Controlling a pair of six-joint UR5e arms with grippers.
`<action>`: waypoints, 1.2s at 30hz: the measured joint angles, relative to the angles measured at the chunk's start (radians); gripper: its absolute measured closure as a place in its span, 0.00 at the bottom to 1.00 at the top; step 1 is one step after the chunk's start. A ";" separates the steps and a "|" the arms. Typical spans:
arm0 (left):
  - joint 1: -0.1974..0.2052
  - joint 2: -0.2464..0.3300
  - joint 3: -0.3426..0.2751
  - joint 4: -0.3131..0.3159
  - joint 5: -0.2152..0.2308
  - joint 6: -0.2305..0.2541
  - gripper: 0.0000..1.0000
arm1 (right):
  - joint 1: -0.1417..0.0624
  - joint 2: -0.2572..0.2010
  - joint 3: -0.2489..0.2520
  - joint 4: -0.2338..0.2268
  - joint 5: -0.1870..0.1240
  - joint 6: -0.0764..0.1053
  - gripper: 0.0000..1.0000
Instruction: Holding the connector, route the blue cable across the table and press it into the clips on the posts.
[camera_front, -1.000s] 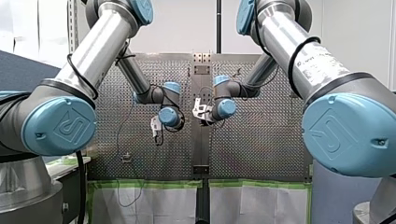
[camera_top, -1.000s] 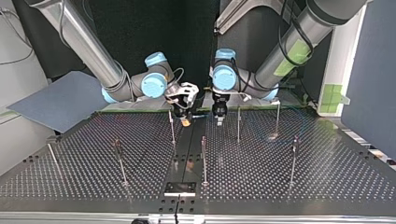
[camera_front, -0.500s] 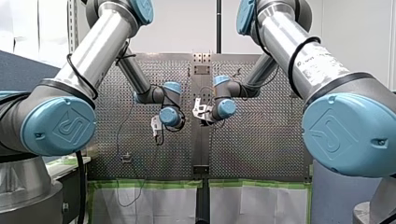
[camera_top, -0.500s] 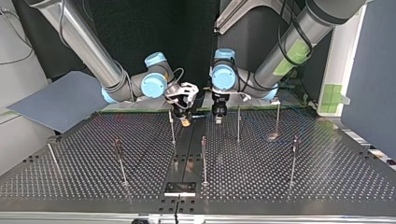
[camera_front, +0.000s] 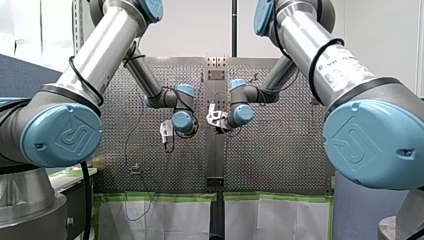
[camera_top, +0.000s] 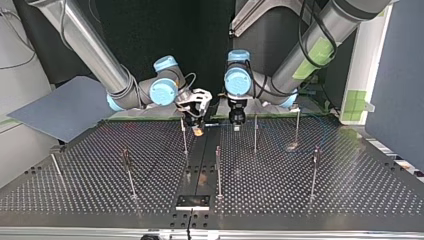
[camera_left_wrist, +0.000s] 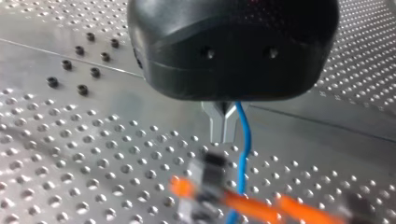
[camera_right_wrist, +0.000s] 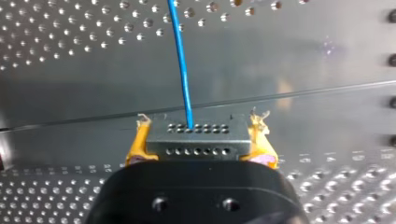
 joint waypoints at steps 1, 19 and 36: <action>-0.002 0.006 0.000 -0.006 -0.001 0.000 1.00 | 0.000 -0.005 0.000 0.004 0.000 -0.001 1.00; -0.034 0.173 -0.064 -0.062 -0.026 0.004 1.00 | 0.008 -0.171 0.003 0.127 -0.001 -0.004 1.00; -0.038 0.334 -0.068 -0.104 -0.025 0.021 1.00 | 0.009 -0.328 0.087 0.151 0.002 -0.047 1.00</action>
